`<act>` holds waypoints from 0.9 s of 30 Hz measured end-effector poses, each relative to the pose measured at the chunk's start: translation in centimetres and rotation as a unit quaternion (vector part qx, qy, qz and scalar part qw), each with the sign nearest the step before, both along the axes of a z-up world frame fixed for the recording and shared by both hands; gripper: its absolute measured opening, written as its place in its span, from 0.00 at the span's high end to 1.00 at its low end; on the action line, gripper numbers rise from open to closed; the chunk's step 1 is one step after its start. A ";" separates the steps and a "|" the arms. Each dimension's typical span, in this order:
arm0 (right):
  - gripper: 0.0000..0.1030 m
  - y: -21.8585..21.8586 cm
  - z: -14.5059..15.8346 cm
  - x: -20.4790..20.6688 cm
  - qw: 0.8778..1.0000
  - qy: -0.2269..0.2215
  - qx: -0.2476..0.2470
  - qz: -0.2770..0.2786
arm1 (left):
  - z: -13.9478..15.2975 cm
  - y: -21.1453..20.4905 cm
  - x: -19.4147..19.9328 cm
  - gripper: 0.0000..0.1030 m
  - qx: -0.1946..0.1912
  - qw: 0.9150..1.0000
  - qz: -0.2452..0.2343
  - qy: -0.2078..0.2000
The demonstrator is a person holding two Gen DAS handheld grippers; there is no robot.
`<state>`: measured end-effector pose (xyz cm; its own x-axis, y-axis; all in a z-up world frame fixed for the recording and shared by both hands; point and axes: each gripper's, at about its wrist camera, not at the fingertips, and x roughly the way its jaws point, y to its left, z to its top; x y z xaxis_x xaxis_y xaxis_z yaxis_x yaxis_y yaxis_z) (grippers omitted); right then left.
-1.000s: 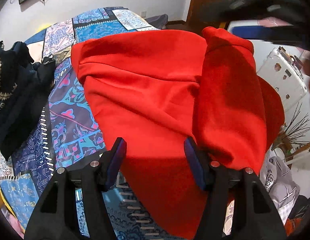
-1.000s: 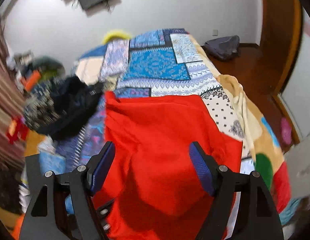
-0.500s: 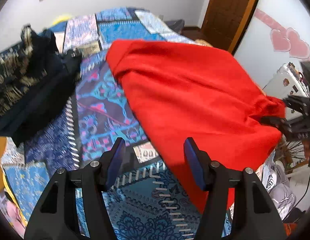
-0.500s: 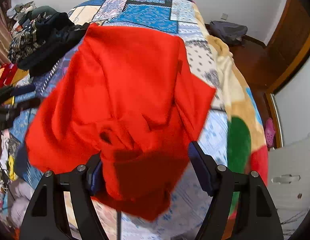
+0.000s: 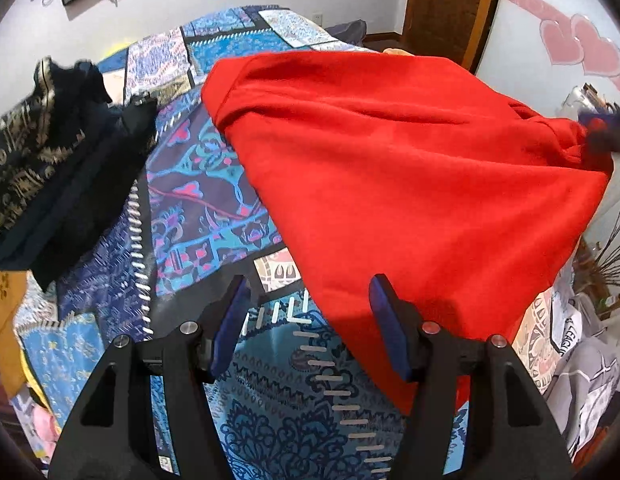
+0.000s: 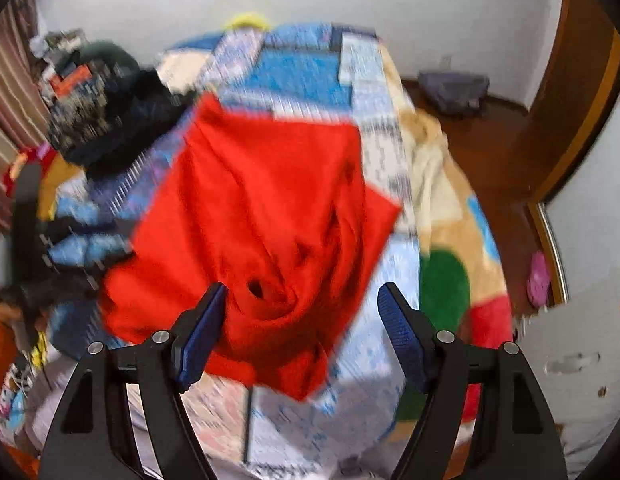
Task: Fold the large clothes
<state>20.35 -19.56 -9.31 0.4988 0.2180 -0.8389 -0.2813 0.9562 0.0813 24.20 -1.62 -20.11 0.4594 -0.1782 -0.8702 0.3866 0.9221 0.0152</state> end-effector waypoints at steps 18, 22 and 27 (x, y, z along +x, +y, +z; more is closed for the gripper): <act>0.29 -4.4 -4.2 0.2 0.998 0.058 0.010 -0.025 | 2.7 -1.8 -1.9 0.40 -0.052 0.997 -0.051 0.000; 0.29 -3.2 -0.9 1.6 0.999 0.023 0.030 -0.001 | 4.7 0.2 0.4 0.40 -0.039 0.998 -0.008 -0.038; 0.27 -1.2 1.0 6.3 0.997 -0.011 0.073 0.018 | 5.3 2.5 6.3 0.40 -0.060 0.996 0.058 -0.035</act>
<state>26.68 -20.81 -8.32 0.5065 0.3546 -0.7859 -0.3189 0.9239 0.2113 30.47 0.84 -14.85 0.5415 -0.2221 -0.8109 0.2799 0.9571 -0.0752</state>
